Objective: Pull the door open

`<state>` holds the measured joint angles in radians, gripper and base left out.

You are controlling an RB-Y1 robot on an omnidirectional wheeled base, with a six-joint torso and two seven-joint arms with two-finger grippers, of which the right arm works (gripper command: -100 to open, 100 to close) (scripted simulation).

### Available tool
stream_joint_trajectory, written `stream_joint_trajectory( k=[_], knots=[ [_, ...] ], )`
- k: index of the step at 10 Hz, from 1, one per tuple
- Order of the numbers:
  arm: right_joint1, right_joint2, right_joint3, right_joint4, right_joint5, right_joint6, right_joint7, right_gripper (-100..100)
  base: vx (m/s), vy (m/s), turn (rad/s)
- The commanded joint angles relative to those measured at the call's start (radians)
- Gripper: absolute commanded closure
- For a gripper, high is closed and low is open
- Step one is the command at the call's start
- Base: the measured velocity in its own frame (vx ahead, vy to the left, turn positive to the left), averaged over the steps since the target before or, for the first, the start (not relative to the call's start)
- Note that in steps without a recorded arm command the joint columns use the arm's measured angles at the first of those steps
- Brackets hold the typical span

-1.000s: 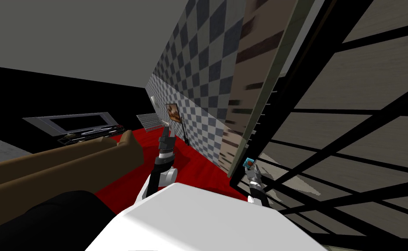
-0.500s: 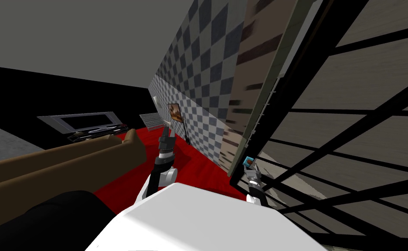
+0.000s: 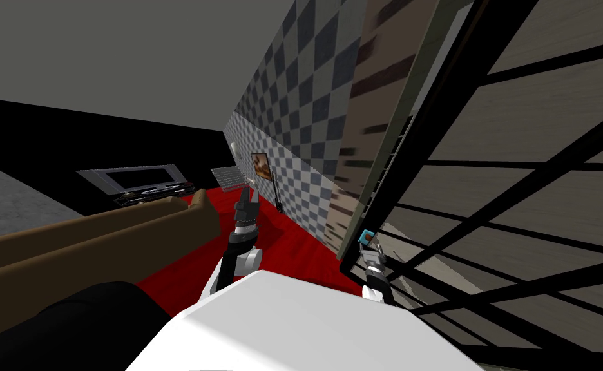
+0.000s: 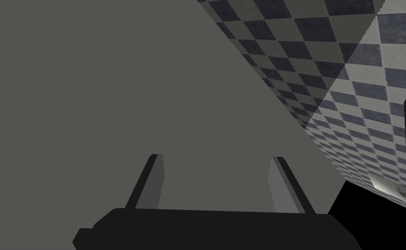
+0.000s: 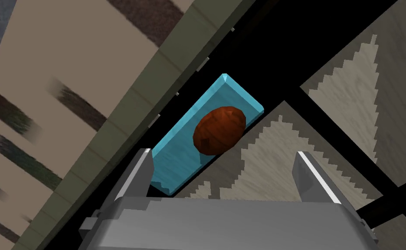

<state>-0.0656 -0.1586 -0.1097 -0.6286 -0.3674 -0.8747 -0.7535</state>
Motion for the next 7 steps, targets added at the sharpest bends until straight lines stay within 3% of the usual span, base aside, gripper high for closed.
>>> stream_joint_trajectory(
  k=[1,7],
  knots=[
    [-0.004,0.005,0.003,0.0,-0.019,0.001,-0.05,-100,-0.075,-0.016,0.08],
    [-0.01,0.016,0.008,-0.002,-0.056,0.002,-0.193,-100,-0.05,-0.008,0.039]
  ],
)
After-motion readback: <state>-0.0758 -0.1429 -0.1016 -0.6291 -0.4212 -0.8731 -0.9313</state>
